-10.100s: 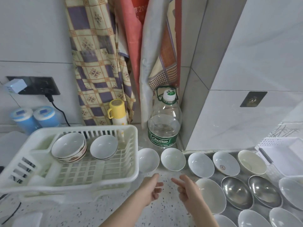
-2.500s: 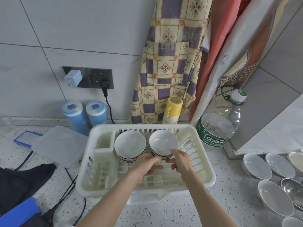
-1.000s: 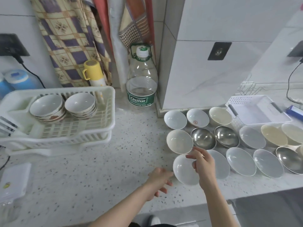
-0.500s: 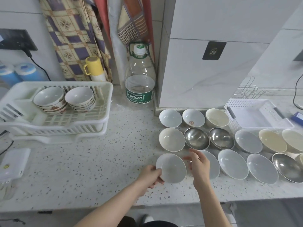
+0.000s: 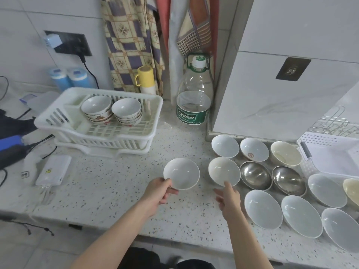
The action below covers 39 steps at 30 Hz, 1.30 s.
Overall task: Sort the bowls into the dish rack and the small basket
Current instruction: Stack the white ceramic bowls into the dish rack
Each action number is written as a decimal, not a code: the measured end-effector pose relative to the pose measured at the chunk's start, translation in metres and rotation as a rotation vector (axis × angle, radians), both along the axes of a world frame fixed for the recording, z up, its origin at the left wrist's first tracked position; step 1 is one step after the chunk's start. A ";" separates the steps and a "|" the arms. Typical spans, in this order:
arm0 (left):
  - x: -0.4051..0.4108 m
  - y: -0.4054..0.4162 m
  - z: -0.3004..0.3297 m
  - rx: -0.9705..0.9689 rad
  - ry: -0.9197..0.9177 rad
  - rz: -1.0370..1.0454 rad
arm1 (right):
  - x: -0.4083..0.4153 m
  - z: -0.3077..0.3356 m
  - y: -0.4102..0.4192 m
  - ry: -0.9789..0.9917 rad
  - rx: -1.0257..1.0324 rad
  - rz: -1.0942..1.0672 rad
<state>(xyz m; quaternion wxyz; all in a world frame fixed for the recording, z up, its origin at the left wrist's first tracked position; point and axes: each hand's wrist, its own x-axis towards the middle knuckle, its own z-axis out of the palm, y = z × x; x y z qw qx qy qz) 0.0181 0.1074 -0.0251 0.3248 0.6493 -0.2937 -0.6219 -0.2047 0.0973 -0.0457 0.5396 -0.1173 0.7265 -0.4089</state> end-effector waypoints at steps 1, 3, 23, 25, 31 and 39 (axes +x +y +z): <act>0.005 0.000 0.001 -0.006 0.006 0.009 | 0.002 -0.001 -0.003 -0.001 -0.010 -0.030; 0.014 -0.001 0.005 -0.014 0.014 0.023 | 0.005 -0.005 -0.007 0.009 -0.037 -0.079; 0.166 -0.059 0.076 -0.326 0.246 0.175 | 0.137 0.077 -0.051 0.091 -0.474 -0.242; 0.198 -0.066 0.085 -0.376 0.231 0.216 | 0.163 0.091 -0.063 0.127 -0.540 -0.188; 0.297 -0.086 0.097 -0.491 0.020 0.319 | 0.248 0.113 -0.098 0.253 -0.669 0.117; 0.372 -0.117 0.090 -0.497 -0.020 0.433 | 0.334 0.099 -0.134 0.448 -0.552 0.414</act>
